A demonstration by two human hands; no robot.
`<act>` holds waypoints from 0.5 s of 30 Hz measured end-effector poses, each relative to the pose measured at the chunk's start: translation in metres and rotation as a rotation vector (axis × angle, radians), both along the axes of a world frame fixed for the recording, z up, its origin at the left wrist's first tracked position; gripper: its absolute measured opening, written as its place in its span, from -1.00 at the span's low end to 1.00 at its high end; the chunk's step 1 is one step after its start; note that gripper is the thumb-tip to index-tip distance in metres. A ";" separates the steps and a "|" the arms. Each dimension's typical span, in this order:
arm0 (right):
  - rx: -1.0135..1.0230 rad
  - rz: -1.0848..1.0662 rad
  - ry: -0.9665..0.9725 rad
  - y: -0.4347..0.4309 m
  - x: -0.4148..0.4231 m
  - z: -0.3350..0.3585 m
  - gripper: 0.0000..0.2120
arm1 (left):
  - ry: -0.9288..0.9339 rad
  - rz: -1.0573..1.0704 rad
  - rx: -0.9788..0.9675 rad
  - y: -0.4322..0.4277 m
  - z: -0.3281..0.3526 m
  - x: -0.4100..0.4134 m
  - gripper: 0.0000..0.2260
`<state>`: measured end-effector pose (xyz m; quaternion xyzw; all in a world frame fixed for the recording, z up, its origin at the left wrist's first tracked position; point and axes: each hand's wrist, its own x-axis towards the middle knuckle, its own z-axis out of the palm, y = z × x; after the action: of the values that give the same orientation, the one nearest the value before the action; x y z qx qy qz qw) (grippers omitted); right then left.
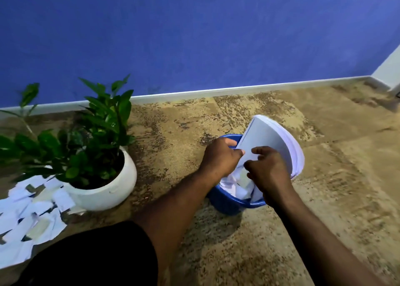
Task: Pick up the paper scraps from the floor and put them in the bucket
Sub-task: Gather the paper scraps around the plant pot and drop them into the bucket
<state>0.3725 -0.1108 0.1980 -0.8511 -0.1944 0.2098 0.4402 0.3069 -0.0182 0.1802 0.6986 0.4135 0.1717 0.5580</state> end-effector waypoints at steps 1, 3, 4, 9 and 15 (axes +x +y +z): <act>-0.027 0.011 -0.071 0.001 -0.004 -0.001 -0.59 | -0.043 -0.025 -0.079 0.000 -0.002 0.001 -0.62; -0.045 0.037 -0.227 0.003 -0.014 -0.003 -0.58 | -0.119 -0.101 -0.204 -0.002 -0.004 -0.003 -0.50; -0.021 0.049 -0.281 0.003 -0.021 -0.004 -0.59 | -0.140 -0.136 -0.208 -0.004 -0.004 -0.007 -0.45; 0.136 0.171 -0.422 0.001 -0.074 -0.027 -0.64 | -0.162 0.028 -0.029 -0.021 -0.017 -0.076 -0.35; 0.049 0.581 -0.218 0.010 -0.181 -0.112 -0.68 | 0.322 0.454 0.416 -0.039 -0.101 -0.243 -0.71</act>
<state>0.1914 -0.1005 0.0856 -0.7666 -0.4806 0.2295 0.3586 0.0636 -0.0576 0.0790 0.7058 0.5972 0.2597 0.2789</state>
